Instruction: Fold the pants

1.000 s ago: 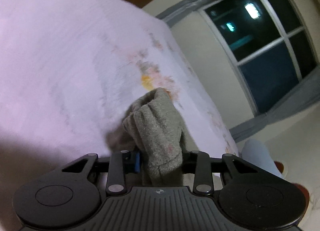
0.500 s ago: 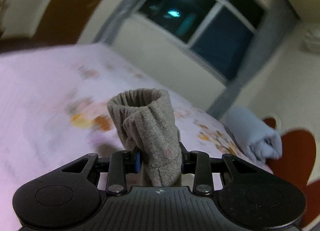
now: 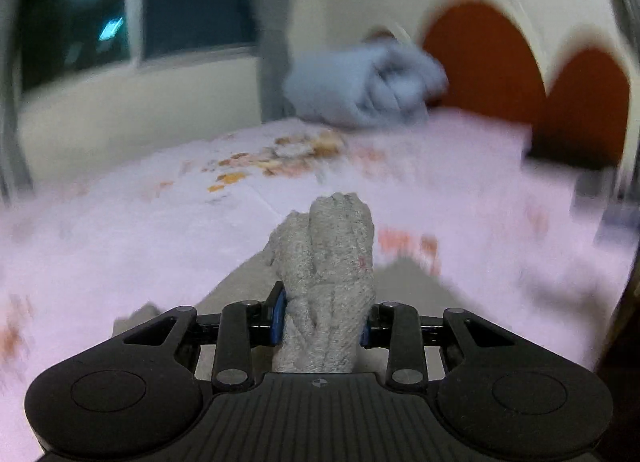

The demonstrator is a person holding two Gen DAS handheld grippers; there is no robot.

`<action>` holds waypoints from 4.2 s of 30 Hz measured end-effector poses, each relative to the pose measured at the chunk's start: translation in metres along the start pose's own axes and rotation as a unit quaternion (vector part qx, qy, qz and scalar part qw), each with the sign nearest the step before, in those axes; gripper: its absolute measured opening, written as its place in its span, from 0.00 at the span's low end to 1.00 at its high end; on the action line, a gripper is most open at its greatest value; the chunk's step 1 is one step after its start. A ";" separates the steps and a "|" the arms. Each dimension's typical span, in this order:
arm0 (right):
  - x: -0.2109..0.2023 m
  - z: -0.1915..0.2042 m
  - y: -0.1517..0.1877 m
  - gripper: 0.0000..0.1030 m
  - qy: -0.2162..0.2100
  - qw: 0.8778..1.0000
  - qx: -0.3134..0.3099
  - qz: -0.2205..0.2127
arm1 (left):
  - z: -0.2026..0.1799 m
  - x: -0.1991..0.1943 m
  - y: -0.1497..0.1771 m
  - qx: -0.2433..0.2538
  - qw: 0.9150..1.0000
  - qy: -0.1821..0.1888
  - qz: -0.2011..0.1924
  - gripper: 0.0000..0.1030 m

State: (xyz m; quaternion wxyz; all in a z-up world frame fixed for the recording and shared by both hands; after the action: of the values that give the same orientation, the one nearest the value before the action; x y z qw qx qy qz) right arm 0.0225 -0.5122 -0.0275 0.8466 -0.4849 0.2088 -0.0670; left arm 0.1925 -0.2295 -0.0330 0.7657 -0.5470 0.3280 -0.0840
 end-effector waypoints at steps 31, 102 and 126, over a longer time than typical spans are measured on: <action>-0.007 0.014 0.015 0.94 -0.046 0.998 -0.041 0.004 | -0.034 -0.076 0.058 -0.029 0.998 -0.057 0.022 0.97; 0.147 0.173 0.047 0.38 -0.335 0.897 -0.012 0.289 | 0.188 0.035 0.079 -0.457 0.883 0.102 -0.023 0.22; 0.218 0.143 0.061 0.74 -0.249 0.934 -0.065 0.247 | 0.264 0.046 0.121 -0.382 0.920 -0.086 0.002 0.93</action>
State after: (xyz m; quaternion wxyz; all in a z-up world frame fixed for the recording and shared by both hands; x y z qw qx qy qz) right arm 0.2740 -0.4354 -0.0786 0.8277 -0.4733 0.1083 0.2813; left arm 0.3569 0.0017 -0.1103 0.5241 -0.8022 0.2694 0.0961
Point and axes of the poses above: each gripper's, at about its wrist camera, not at the fingertips, and x roughly the way its jaws point, z to its left, y to its underside, the point moved 6 cm from there along x, roughly the way its jaws point, and after that the axes turned 4 degrees about -z, right-handed, at the moved point
